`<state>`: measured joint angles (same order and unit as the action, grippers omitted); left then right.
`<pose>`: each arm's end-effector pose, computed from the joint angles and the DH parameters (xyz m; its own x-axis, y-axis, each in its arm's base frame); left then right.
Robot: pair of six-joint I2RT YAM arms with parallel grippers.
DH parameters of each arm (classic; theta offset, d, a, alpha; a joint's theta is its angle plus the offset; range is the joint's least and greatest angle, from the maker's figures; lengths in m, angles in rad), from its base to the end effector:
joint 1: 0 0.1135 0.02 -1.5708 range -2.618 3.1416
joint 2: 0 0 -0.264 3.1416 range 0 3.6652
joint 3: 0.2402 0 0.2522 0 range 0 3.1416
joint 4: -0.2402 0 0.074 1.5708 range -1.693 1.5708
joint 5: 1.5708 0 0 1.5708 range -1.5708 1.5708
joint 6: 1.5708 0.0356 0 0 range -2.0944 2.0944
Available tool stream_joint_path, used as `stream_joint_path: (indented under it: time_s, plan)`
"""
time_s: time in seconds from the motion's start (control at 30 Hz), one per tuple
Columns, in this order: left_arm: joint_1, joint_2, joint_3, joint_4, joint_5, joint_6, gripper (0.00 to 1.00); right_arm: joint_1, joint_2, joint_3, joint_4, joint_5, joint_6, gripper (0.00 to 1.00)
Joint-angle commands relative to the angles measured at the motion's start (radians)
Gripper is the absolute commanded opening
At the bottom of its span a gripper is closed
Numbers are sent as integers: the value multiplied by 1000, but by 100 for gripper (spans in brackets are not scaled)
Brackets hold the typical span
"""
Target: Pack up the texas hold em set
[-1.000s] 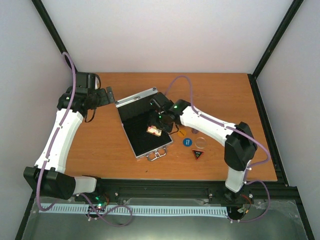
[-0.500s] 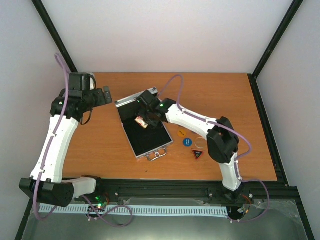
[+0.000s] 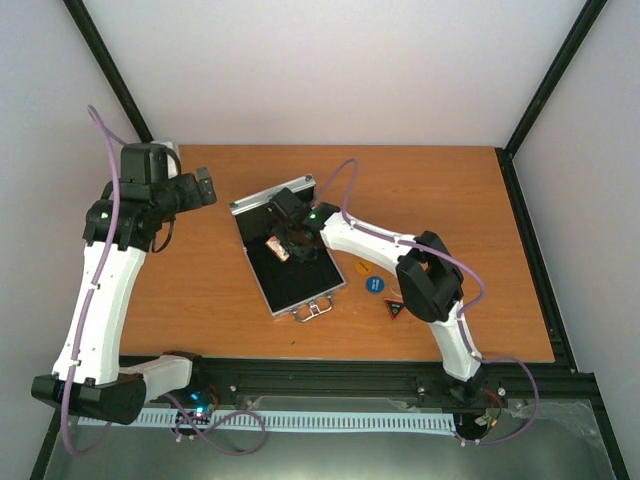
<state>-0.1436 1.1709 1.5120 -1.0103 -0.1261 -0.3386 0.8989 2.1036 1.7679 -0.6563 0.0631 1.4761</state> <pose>0.2122 -0.0262 0.4273 -0.5938 -0.2471 -0.7657 -0.1621 0.9689 -0.1869 0.2912 0.3626 0.2252 -0.8055 0.5834 -0.1043 0.4469 0.7135 0.5396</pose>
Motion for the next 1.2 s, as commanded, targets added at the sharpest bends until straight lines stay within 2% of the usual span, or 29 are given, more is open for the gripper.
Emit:
stream_joint_path:
  time_s: [0.0,0.87,1.17]
  plan:
    - [-5,-26,64,-30,1,19,100,11,40,-5,48,-2,68,3]
    - [-5,-51,30,-21,33,20,100,14,129,-53,164,-90,230,4]
    - [-5,-57,16,-21,32,23,100,10,122,-61,195,-52,259,4]
